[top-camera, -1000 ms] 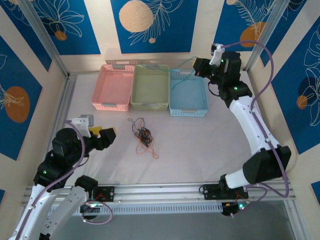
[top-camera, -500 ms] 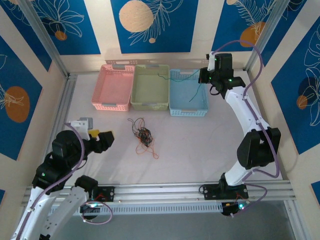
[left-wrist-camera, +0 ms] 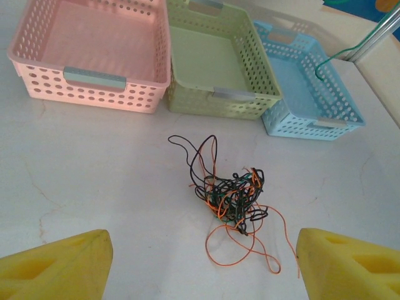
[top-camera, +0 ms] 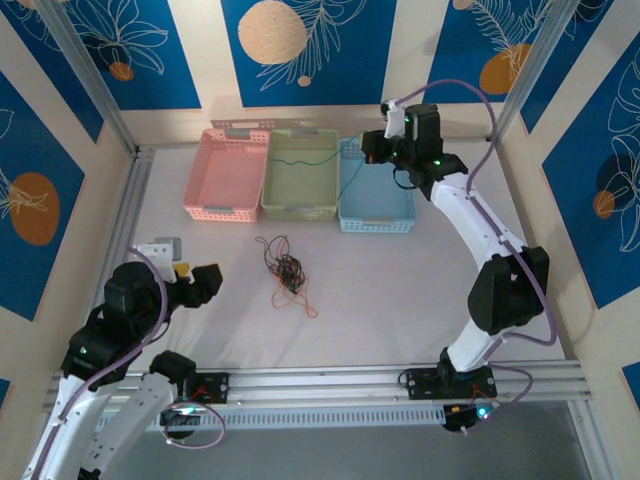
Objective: Untangle the cables
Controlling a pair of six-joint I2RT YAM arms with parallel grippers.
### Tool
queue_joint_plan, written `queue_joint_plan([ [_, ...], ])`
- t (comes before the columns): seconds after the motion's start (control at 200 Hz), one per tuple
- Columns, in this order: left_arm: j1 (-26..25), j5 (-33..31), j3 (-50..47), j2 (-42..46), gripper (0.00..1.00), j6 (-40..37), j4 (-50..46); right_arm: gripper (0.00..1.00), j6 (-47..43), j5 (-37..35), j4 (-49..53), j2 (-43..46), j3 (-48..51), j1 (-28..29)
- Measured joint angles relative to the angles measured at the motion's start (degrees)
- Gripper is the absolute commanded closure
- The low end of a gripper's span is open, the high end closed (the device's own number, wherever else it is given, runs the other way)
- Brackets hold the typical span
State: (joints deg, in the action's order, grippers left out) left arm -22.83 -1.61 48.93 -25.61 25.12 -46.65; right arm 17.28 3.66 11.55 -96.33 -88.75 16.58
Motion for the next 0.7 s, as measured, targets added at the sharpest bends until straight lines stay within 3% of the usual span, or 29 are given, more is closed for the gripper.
queue_joint_plan([
  [0.3,0.0,-2.82,1.11,-0.13,0.22,-0.02,-2.12,1.0,10.97,4.35,-13.73,-14.29,-3.74,8.13],
  [0.7,0.0,-6.03,1.14,1.51,0.22,-1.75,-3.76,1.0,22.45,6.05,-20.02,-36.61,-27.1,13.33],
])
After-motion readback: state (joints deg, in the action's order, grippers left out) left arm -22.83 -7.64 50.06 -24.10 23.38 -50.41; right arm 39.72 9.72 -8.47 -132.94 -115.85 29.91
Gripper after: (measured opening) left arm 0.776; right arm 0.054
